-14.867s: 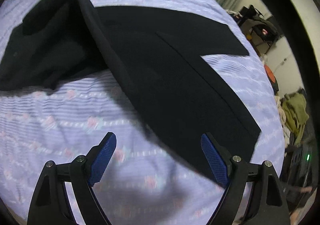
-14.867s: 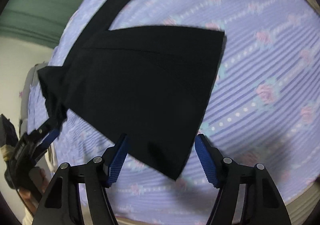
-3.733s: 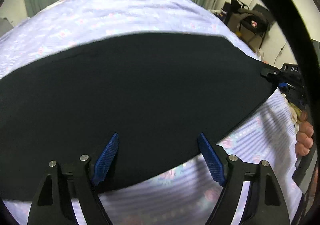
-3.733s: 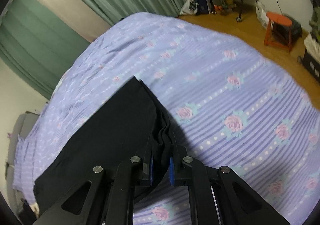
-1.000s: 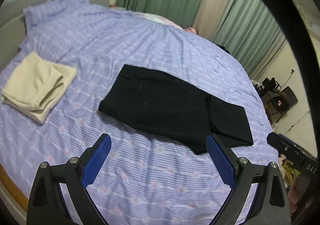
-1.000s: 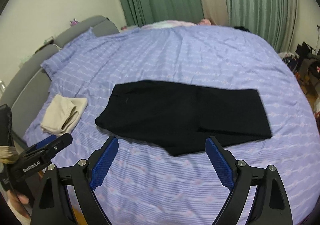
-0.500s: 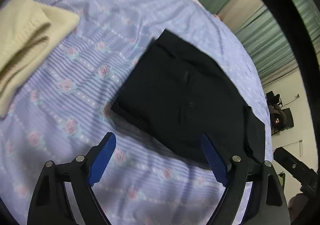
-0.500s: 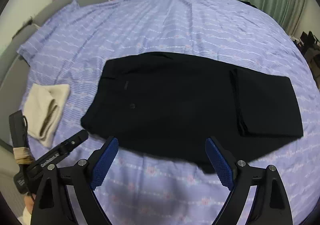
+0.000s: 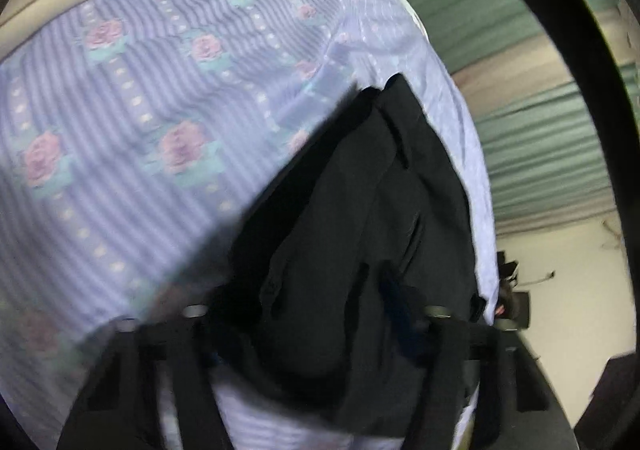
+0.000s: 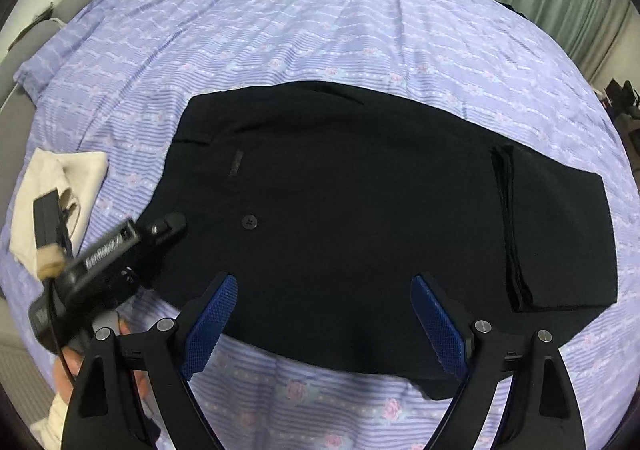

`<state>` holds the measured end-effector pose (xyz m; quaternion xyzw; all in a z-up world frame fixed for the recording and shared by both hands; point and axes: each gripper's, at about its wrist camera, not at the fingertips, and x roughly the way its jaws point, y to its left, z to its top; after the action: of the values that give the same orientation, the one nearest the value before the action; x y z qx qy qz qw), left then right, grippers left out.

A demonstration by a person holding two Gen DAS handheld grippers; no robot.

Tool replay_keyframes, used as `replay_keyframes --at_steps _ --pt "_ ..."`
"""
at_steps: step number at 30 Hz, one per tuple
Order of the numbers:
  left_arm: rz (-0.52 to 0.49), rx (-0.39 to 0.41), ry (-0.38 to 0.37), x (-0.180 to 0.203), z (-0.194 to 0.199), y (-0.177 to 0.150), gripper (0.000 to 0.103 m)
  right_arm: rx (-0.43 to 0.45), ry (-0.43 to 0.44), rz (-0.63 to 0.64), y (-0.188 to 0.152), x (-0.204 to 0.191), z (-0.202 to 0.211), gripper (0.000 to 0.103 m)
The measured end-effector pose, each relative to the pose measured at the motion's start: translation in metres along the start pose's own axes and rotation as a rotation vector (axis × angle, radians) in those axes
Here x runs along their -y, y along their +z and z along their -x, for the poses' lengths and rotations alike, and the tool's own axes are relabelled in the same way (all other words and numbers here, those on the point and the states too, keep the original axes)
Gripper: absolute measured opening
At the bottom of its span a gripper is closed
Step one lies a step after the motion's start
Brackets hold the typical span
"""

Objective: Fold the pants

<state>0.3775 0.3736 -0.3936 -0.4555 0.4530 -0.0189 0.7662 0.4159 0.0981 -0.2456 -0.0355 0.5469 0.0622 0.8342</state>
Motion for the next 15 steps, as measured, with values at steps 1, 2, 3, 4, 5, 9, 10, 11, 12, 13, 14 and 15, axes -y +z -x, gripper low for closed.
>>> replay_keyframes --at_steps 1,2,3,4,5,9,10,11,12,13,14,15 --pt "-0.003 0.011 -0.005 0.007 0.004 -0.001 0.043 -0.002 -0.001 -0.011 0.000 0.003 -0.001 0.089" --pt "-0.024 0.035 -0.031 0.016 0.011 -0.003 0.043 -0.003 0.003 -0.022 -0.001 0.005 0.000 0.089" --pt "-0.058 0.073 -0.081 0.025 0.023 -0.007 0.042 0.002 0.012 -0.038 -0.001 0.008 0.001 0.089" --pt "-0.083 0.097 -0.110 0.032 0.029 -0.009 0.041 0.006 0.016 -0.049 -0.002 0.012 0.002 0.089" --pt "-0.094 0.109 -0.115 0.036 0.030 -0.010 0.041 0.010 0.019 -0.060 -0.002 0.014 0.004 0.089" --pt "-0.042 0.063 -0.018 0.031 0.000 0.000 0.041 0.039 0.010 -0.093 0.003 0.026 0.011 0.089" --pt "-0.045 0.038 0.018 0.030 -0.009 0.001 0.032 0.046 0.007 -0.101 0.005 0.029 0.013 0.088" --pt "-0.052 0.023 0.043 0.031 -0.013 0.001 0.024 0.054 0.007 -0.115 0.006 0.033 0.016 0.088" --pt "-0.061 0.018 0.055 0.033 -0.012 0.000 0.024 0.060 0.009 -0.125 0.007 0.036 0.018 0.087" --pt "-0.074 0.028 0.044 0.039 -0.005 -0.001 0.021 0.067 0.009 -0.134 0.007 0.041 0.023 0.085" --pt "-0.093 0.043 0.037 0.047 0.005 -0.003 0.020 0.075 0.009 -0.140 0.006 0.045 0.027 0.084" --pt "-0.130 0.067 0.033 0.061 0.017 -0.007 0.019 0.086 0.011 -0.147 0.005 0.050 0.033 0.084"
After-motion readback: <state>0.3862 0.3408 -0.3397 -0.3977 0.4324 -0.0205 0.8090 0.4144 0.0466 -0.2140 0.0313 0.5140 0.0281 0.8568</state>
